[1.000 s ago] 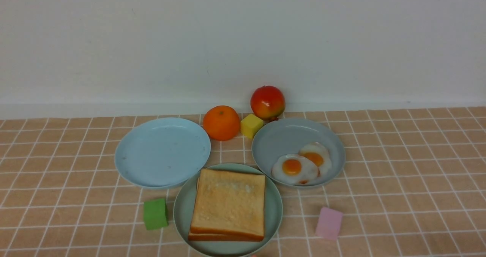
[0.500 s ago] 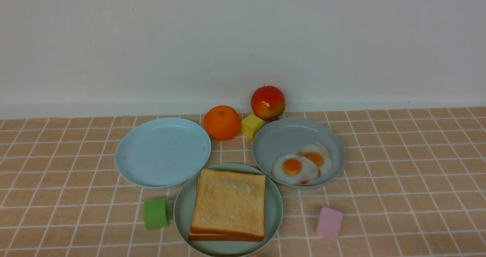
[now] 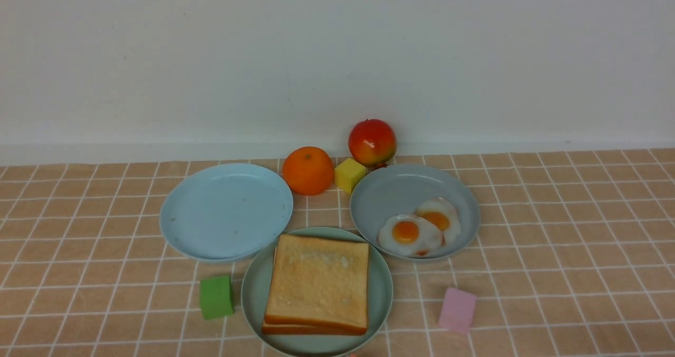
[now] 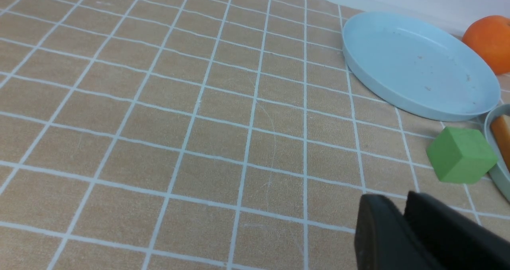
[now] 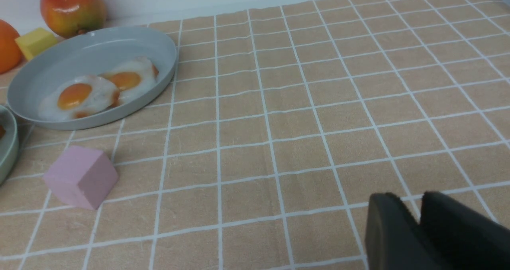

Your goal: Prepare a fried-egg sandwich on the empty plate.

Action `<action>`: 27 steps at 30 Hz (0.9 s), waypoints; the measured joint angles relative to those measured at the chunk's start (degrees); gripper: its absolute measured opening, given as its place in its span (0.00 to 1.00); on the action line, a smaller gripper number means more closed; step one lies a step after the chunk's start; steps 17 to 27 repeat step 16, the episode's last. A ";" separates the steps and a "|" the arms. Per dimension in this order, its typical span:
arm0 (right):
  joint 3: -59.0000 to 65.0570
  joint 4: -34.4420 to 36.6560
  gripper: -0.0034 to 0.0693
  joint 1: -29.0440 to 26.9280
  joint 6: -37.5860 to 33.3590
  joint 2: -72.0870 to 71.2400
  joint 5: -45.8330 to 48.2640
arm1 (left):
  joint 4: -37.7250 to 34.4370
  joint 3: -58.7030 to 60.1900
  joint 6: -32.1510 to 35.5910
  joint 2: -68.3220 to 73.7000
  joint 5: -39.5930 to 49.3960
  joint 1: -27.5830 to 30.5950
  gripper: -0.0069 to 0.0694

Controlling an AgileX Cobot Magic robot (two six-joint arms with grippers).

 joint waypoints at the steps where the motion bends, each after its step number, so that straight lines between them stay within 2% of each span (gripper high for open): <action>1: 0.00 0.00 0.24 0.00 0.00 0.00 0.00 | 0.00 0.00 0.00 0.00 0.00 0.00 0.23; 27: 0.00 0.00 0.27 0.00 0.00 0.00 0.00 | 0.00 0.00 0.00 0.00 0.00 0.00 0.25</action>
